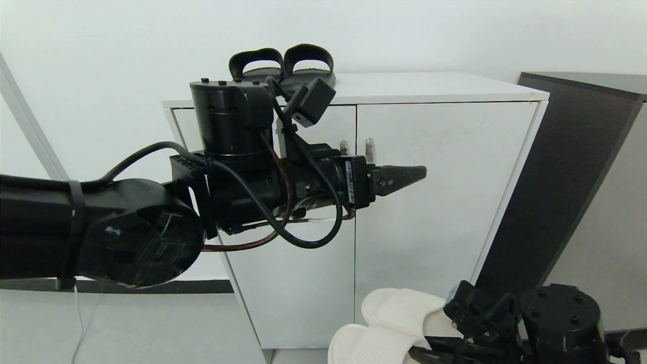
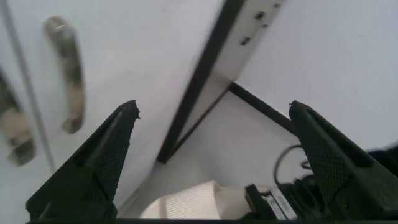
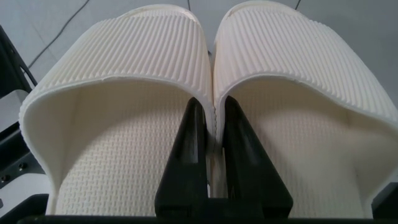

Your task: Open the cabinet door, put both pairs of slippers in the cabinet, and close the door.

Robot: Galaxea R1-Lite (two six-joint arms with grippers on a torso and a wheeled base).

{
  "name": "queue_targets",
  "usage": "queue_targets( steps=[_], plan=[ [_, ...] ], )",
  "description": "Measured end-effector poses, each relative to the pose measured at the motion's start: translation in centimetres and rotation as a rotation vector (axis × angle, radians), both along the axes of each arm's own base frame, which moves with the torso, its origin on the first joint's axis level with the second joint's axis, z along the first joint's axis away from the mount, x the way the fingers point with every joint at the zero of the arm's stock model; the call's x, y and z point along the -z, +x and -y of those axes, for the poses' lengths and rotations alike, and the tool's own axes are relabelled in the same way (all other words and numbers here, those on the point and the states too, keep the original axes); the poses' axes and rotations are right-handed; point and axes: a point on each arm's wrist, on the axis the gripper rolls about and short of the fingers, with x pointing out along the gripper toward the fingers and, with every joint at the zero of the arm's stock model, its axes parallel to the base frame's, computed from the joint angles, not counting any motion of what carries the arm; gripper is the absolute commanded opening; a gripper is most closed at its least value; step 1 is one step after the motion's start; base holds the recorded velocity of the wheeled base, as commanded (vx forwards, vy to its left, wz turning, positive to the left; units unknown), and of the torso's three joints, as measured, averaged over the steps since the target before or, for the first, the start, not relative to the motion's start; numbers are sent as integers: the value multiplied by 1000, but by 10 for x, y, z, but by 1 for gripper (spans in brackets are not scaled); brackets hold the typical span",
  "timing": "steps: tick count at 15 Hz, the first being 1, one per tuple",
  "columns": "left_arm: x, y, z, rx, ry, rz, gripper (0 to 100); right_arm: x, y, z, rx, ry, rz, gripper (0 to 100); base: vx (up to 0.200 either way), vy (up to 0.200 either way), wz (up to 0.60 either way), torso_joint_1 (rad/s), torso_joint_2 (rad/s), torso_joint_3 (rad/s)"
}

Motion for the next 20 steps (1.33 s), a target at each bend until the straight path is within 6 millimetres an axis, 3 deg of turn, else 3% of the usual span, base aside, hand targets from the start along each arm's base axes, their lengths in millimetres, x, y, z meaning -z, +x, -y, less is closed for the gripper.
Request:
queue_targets(
  steps=[8, 20],
  plan=[
    [-16, 6, 9, -144, 55, -48, 100, 2, 2, 0, 8, -8, -6, 0, 0, 0, 0, 0, 0, 0],
    [-1, 23, 19, -228, 85, -65, 100, 8, 4, -2, 13, -25, -17, 0, 0, 0, 0, 0, 0, 0]
  ],
)
